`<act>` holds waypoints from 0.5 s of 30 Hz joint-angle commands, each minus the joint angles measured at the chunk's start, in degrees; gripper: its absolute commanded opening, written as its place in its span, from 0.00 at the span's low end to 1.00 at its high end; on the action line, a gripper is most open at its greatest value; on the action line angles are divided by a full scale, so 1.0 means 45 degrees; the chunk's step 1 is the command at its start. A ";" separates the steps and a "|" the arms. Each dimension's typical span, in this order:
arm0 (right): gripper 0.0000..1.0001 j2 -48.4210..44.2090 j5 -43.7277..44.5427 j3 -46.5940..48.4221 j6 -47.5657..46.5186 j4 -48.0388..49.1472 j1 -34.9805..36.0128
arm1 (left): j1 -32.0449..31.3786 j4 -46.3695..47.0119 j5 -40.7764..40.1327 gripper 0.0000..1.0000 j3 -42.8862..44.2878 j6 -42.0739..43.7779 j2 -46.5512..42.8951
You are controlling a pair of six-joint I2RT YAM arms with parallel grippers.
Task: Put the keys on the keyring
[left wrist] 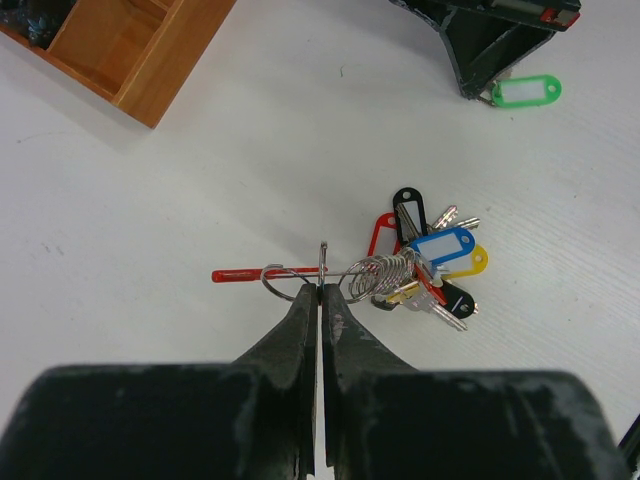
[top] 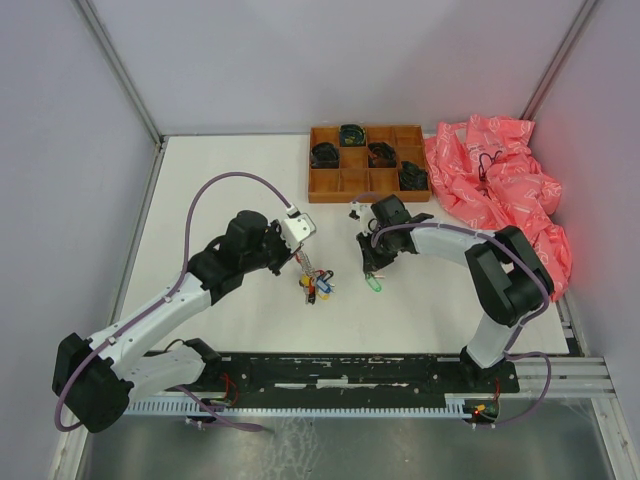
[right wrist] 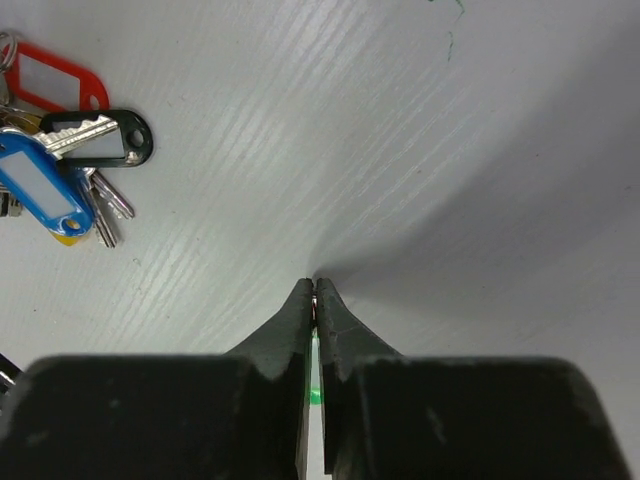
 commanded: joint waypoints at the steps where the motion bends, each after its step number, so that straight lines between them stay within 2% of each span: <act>1: 0.08 -0.0499 0.0783 -0.0102 0.0399 0.0451 0.0146 | 0.0045 0.0447 0.0258 0.03 0.0658 -0.0159 -0.0073; 6: 0.01 -0.0865 0.2284 -0.0194 0.1060 0.0802 0.0571 | 0.0049 0.0447 0.0216 0.03 0.0665 -0.0168 -0.0073; 15: 0.01 -0.0482 0.5508 0.0298 0.1827 0.1030 0.1574 | 0.0050 0.0447 0.0041 0.03 0.0654 -0.0168 -0.0122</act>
